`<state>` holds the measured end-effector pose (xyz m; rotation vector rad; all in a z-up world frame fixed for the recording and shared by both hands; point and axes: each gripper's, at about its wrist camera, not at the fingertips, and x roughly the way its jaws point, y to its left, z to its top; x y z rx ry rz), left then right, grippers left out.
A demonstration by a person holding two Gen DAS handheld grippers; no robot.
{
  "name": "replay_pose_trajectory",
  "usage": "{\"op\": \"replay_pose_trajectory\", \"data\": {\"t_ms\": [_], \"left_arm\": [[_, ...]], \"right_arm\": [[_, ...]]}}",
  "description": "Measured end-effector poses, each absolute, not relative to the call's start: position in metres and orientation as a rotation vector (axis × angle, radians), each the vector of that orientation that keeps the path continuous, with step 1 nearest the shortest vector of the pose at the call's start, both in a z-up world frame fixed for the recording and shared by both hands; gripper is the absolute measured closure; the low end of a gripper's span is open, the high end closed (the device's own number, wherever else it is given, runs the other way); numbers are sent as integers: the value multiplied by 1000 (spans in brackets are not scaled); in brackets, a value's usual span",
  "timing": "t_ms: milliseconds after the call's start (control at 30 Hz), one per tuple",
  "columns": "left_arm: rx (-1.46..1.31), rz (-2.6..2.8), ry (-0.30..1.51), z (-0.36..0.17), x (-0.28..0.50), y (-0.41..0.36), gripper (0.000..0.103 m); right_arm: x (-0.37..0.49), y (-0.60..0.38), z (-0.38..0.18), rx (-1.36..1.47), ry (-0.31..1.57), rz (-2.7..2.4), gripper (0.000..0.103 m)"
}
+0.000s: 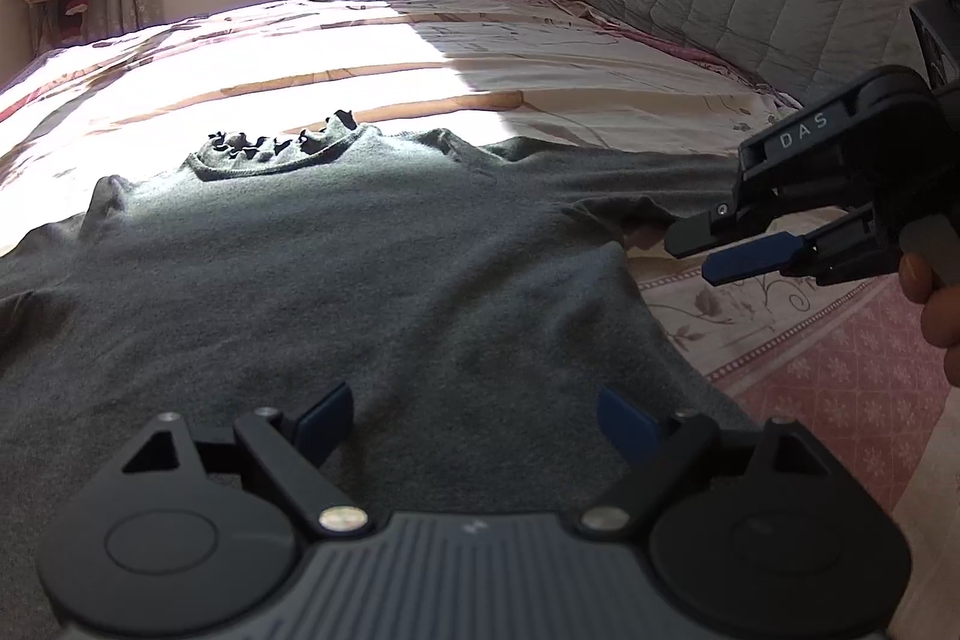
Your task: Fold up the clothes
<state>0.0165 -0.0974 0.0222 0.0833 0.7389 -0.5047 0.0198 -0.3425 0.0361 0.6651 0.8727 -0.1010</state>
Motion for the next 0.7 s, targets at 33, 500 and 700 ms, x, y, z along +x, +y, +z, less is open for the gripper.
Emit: {"op": "replay_pose_trajectory", "data": {"t_ms": [33, 500, 700], "left_arm": [[77, -509, 749, 26, 14, -92, 14], [-77, -567, 751, 27, 3, -41, 27], [-161, -646, 756, 30, 7, -69, 27]], "right_arm": [[17, -339, 36, 671, 879, -99, 71], [-29, -330, 10, 896, 909, -74, 71], [-24, -349, 1, 1023, 874, -62, 71]]}}
